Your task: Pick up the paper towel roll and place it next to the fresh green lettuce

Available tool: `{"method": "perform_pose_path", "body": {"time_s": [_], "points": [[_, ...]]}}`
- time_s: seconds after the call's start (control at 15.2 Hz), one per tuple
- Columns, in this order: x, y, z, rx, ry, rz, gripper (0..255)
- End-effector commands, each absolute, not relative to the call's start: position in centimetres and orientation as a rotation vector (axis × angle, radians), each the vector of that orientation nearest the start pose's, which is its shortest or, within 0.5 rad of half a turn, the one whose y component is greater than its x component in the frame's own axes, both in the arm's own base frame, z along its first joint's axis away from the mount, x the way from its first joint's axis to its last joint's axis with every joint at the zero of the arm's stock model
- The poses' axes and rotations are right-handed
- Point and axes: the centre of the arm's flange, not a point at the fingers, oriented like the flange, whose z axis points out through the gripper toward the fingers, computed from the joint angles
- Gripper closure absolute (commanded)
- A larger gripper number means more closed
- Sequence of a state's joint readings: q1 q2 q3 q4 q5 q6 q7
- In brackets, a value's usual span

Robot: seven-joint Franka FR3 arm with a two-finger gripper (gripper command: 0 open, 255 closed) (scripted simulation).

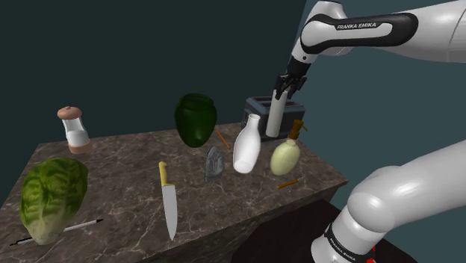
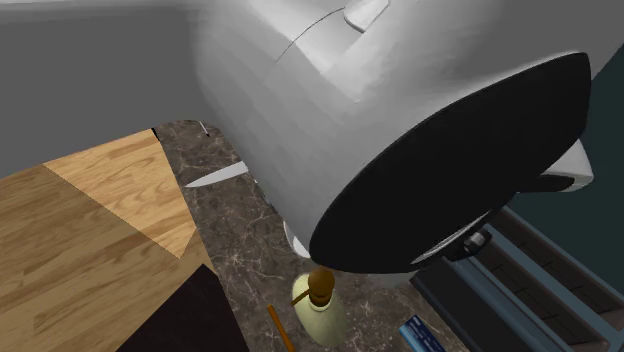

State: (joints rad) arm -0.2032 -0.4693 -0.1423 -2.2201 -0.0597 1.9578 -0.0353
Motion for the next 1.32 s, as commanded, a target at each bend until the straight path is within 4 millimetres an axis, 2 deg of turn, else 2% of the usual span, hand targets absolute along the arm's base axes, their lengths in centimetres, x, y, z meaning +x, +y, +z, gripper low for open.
{"method": "perform_pose_path", "body": {"time_s": [0.0,1.25], "points": [[40.3,-15.9,58.6,-3.124,0.447,-0.318,255],[40.3,-15.9,68.6,-3.124,0.447,-0.318,255]]}}
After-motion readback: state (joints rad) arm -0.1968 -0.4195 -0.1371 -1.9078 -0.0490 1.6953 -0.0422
